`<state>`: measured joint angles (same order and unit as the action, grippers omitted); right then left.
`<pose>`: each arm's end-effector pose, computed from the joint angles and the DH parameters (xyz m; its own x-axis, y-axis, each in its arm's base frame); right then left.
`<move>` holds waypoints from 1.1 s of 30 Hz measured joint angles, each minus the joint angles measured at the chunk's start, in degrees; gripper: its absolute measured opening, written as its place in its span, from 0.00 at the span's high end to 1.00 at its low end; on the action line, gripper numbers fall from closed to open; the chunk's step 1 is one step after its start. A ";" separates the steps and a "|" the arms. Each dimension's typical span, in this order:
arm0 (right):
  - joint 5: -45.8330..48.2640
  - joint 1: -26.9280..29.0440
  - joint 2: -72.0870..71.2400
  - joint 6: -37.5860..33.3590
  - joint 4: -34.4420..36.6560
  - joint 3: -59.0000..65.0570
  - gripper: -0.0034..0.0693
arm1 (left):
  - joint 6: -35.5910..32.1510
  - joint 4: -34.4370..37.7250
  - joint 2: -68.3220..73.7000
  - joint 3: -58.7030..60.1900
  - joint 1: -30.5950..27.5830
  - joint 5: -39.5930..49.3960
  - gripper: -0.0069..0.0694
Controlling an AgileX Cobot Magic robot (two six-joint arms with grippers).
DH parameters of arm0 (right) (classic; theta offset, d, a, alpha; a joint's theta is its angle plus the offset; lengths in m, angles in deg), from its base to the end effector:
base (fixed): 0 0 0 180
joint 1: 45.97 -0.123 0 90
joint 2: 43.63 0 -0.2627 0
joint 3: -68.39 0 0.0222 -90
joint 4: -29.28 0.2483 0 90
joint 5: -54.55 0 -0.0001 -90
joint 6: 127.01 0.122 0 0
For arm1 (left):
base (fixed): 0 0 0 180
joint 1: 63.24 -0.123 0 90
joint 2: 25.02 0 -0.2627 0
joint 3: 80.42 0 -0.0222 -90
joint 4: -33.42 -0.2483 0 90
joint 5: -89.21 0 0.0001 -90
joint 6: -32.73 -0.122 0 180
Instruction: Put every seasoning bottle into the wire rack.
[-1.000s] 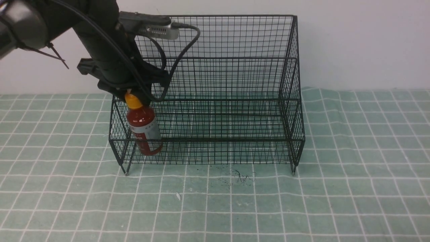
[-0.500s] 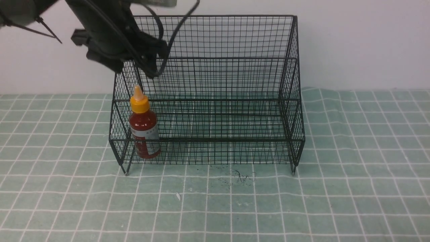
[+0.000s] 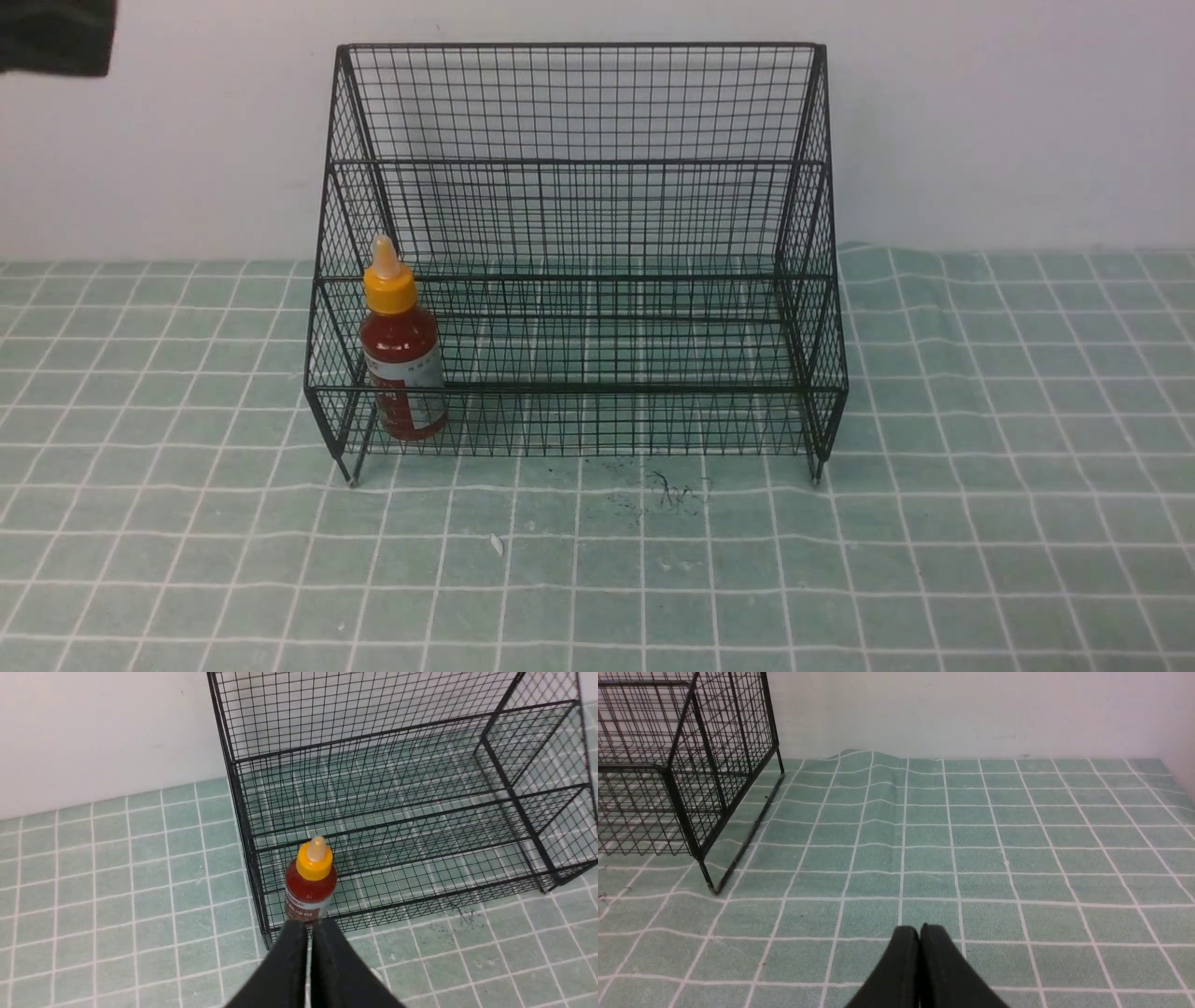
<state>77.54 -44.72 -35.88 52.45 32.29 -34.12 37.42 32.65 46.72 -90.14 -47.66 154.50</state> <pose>0.1012 0.0003 0.1630 -0.3120 0.0457 -0.9490 0.0145 0.9990 0.0434 0.2157 -0.0586 0.4346 -0.6019 0.0888 -0.7936 0.2140 0.9754 -0.0532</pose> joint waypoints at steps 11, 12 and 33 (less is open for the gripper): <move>-0.05 0.00 0.00 0.00 0.00 0.05 0.97 | 0.00 3.14 -29.03 36.85 0.00 -22.38 0.92; -0.05 0.00 0.00 0.00 0.00 0.05 0.97 | 0.00 3.14 -30.47 38.34 0.00 -22.38 0.92; -0.05 0.00 0.00 0.00 0.00 0.05 0.97 | -6.12 1.67 -52.82 68.30 -8.21 -40.51 0.92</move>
<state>77.49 -44.72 -35.88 52.45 32.29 -34.07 31.30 34.32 -6.09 -21.84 -55.87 113.99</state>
